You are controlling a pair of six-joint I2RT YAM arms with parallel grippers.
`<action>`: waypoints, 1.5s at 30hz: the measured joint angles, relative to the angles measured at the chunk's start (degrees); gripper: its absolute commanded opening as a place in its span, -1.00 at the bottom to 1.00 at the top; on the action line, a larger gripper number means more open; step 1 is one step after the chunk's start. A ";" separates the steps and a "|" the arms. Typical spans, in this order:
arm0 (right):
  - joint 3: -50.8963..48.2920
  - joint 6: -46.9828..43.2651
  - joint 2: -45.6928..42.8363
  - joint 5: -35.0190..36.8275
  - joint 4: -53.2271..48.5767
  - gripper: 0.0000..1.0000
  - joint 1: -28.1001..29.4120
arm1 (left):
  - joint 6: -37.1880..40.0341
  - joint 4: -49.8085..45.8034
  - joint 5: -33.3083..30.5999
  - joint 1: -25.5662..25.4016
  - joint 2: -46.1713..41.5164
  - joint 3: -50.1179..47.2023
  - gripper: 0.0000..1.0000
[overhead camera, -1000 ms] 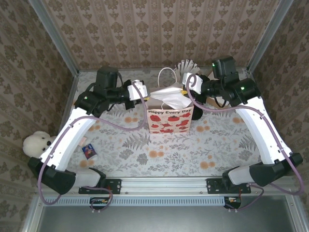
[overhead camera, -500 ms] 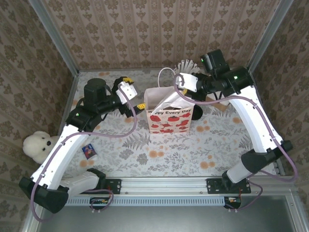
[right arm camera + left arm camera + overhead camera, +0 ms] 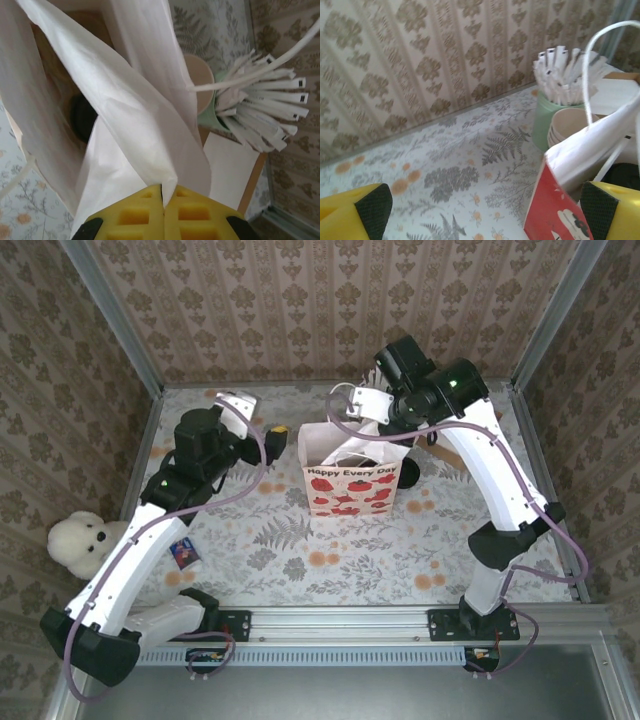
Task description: Pack the takeout coffee
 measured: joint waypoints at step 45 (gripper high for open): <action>0.24 -17.42 11.26 -26.03 -4.20 -1.00 -4.04 | -29.16 -7.65 -6.78 0.00 -1.55 -5.33 1.00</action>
